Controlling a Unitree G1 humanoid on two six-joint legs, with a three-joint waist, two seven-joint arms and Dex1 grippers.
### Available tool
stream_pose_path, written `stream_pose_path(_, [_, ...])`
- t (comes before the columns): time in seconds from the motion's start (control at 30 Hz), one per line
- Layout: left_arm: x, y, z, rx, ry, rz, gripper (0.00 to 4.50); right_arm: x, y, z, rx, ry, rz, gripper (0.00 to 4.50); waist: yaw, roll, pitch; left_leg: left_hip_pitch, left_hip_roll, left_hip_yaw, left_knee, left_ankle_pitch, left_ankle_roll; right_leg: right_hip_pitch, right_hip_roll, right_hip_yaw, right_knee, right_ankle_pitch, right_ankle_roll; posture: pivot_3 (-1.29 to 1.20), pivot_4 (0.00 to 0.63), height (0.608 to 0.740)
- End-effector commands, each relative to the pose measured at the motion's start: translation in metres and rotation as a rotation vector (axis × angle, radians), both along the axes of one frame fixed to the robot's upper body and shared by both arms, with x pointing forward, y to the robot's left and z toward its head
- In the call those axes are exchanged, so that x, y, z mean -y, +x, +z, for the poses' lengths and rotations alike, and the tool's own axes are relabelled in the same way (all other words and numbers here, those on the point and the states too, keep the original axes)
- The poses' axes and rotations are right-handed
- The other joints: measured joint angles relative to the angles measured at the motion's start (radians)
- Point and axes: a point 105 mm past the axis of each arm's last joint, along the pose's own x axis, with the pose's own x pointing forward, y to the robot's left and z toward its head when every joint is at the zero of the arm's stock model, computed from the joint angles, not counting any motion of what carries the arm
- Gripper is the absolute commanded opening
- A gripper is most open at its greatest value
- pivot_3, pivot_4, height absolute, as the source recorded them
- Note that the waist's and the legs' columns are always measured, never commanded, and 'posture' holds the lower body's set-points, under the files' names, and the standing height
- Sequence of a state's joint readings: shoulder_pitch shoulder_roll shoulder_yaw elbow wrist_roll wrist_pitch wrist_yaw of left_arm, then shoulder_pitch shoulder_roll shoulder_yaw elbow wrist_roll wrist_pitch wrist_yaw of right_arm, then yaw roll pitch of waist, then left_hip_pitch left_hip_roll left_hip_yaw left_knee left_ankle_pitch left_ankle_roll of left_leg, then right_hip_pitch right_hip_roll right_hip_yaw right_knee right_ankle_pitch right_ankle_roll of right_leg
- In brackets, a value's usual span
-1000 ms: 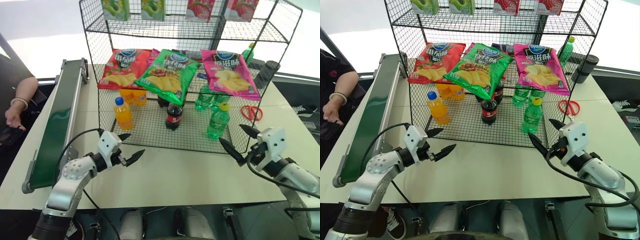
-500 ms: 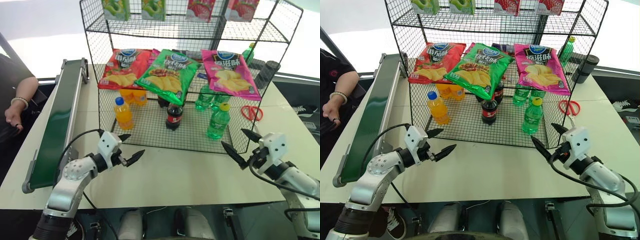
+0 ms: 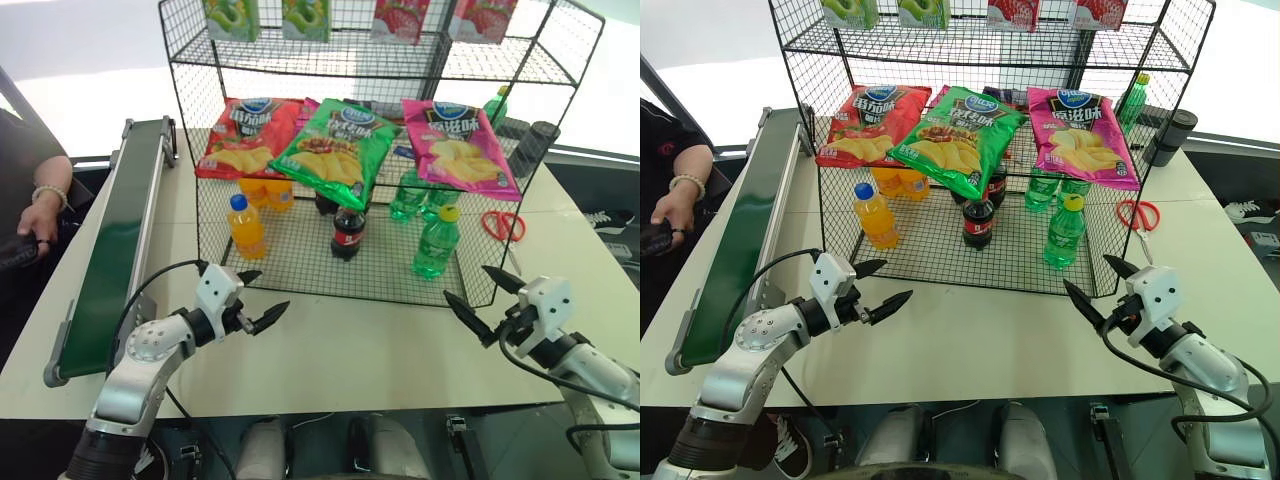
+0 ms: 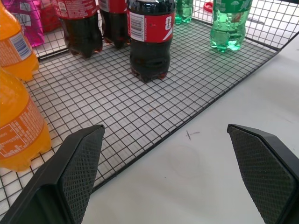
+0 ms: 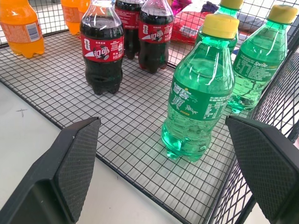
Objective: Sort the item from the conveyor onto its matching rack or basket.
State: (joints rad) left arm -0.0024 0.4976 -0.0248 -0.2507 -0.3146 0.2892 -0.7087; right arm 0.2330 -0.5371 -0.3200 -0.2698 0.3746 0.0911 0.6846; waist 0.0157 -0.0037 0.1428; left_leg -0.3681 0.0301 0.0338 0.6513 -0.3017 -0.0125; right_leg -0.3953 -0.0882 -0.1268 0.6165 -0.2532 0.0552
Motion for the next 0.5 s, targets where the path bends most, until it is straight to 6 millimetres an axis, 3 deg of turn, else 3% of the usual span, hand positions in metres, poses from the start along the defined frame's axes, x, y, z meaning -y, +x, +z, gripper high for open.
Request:
stream_pose_path(0.03, [0.006, -0.0033, 0.0105, 0.035, -0.018, -0.022, 4.5, -0.0008, -0.0014, 0.0088, 0.041, -0.001, 0.0, 4.46, 0.0, 0.0, 0.0, 0.0, 0.0, 0.0, 0.0, 0.0, 0.0, 0.0, 0.0, 0.0, 0.0, 0.0, 0.0, 0.0, 0.15, 0.734])
stream_pose_path(0.5, [0.0082, -0.004, 0.0042, 0.021, -0.024, -0.023, 4.5, -0.0099, -0.002, 0.0135, 0.047, -0.002, 0.009, 4.46, 0.0, 0.0, 0.0, 0.0, 0.0, 0.0, 0.0, 0.0, 0.0, 0.0, 0.0, 0.0, 0.0, 0.0, 0.0, 0.0, 0.15, 0.734])
